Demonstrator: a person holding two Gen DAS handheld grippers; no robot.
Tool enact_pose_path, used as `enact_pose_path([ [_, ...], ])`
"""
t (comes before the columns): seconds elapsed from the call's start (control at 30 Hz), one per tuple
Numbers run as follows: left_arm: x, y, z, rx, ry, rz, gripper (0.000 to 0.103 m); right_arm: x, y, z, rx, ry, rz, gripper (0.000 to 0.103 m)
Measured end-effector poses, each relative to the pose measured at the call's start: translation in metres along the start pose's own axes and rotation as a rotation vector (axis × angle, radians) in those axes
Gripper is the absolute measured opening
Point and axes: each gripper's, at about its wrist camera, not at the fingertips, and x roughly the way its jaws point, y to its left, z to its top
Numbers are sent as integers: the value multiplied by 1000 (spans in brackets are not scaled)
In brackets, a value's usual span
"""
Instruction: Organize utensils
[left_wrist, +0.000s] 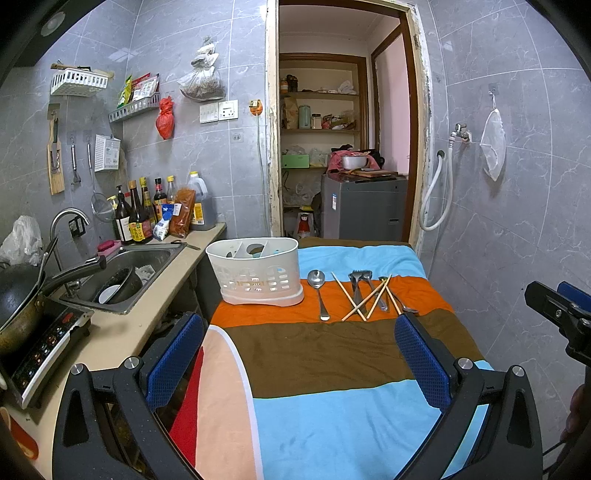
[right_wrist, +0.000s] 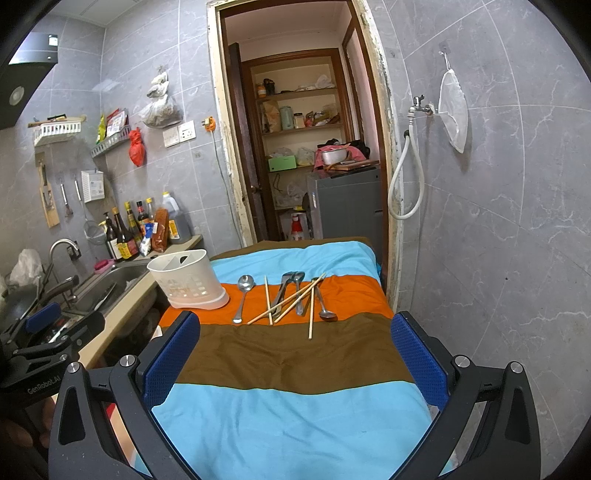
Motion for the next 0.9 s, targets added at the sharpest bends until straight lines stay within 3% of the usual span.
enact_pose_path([
  [0.4, 1, 3, 0, -2, 1, 8, 102, 4, 2, 0, 0, 2, 1, 103],
  [0.9, 29, 22, 29, 6, -45, -6, 102, 24, 9, 19, 9, -20, -55, 103],
])
